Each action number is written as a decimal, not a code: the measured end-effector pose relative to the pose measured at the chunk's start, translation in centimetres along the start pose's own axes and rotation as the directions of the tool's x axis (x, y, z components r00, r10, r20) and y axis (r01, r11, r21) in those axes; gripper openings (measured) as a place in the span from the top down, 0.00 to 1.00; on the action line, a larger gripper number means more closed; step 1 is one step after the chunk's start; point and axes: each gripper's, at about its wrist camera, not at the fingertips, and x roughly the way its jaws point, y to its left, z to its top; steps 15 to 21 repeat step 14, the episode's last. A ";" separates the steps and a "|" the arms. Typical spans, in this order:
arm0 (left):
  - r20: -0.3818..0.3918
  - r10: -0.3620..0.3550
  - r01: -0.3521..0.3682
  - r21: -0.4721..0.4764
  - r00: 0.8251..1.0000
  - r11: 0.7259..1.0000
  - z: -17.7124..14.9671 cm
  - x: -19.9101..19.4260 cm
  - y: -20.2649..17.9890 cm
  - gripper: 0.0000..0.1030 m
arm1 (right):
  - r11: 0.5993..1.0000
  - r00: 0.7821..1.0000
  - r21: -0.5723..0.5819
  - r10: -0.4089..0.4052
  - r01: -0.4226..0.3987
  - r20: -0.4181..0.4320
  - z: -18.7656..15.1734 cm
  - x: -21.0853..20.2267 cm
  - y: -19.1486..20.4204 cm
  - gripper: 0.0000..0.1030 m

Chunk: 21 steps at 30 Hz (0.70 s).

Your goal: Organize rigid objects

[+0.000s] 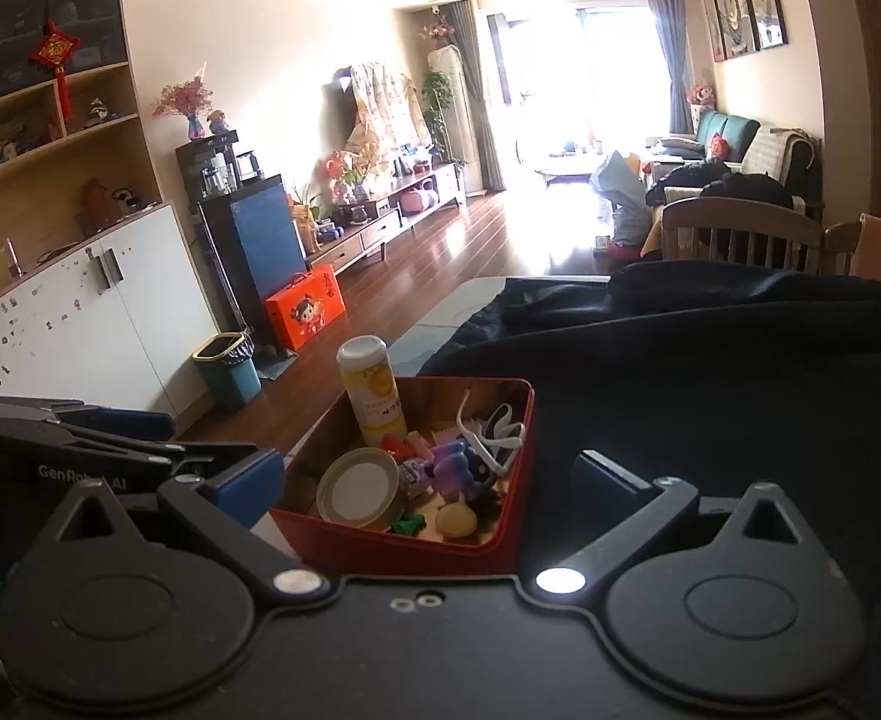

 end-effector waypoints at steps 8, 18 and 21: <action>-0.006 -0.009 0.009 0.023 1.000 1.000 -0.2 0.2 -0.8 0.00 | 1.000 1.000 0.002 -0.003 0.003 -0.001 -0.3 -0.3 0.0 0.00; -0.025 -0.028 0.029 0.022 0.999 0.999 -0.1 0.6 -1.2 0.00 | 1.000 1.000 0.011 -0.014 0.014 -0.006 -0.4 -0.7 -0.5 0.00; -0.025 -0.028 0.029 0.022 0.999 0.999 -0.1 0.6 -1.2 0.00 | 1.000 1.000 0.011 -0.014 0.014 -0.006 -0.4 -0.7 -0.5 0.00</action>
